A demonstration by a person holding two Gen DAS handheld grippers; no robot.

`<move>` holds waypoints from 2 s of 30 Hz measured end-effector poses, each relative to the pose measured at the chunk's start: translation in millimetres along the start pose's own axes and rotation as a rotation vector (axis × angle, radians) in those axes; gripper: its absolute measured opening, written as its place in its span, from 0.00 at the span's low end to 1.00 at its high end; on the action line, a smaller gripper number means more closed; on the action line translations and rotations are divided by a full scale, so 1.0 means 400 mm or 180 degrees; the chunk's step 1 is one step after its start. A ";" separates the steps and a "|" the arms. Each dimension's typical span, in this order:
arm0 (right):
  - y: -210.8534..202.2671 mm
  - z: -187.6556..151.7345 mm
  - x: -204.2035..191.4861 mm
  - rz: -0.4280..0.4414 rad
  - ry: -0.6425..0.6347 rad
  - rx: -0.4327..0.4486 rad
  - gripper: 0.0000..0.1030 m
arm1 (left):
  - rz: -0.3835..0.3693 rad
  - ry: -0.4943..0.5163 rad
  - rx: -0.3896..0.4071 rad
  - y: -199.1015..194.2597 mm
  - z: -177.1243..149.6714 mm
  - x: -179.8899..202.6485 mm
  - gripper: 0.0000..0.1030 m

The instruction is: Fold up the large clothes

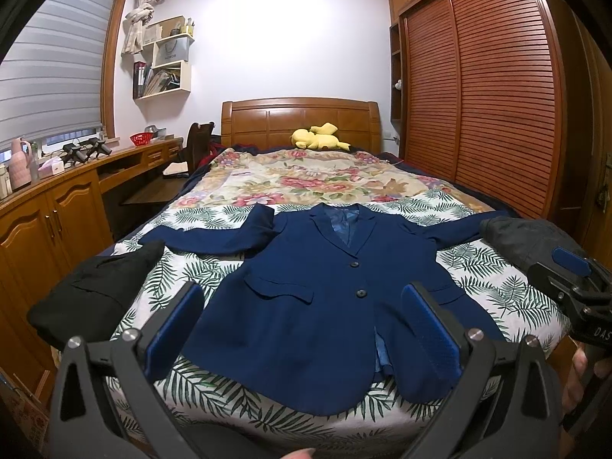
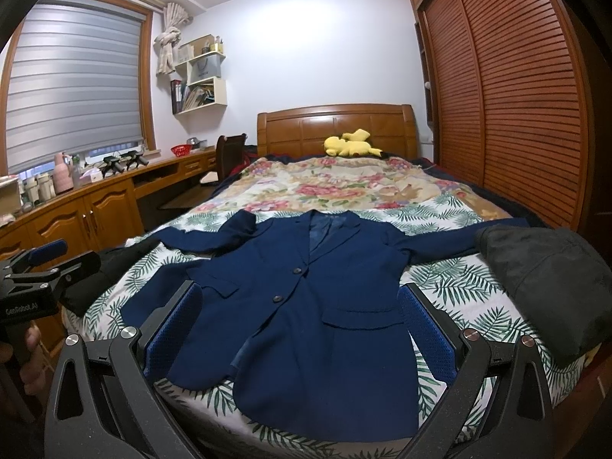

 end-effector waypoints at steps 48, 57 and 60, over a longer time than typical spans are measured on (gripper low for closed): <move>-0.002 0.001 0.008 0.0040 -0.0020 -0.0011 1.00 | 0.0053 -0.0017 -0.0022 0.014 -0.023 -0.034 1.00; 0.073 0.003 -0.032 0.0241 -0.0162 0.0014 1.00 | 0.0096 -0.0055 -0.0177 0.081 -0.039 -0.087 1.00; 0.116 0.006 -0.054 0.0292 -0.0259 -0.0013 1.00 | 0.0144 -0.0084 -0.0244 0.120 -0.051 -0.118 1.00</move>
Point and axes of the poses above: each gripper's, at about its wrist camera, not at the fingertips, and y roughly the way its jaws point, x to its right, z to its top, the point moved 1 cm from there along y, roughly the way its jaws point, and after that the axes turned 4 degrees about -z, right-handed, at the moved point
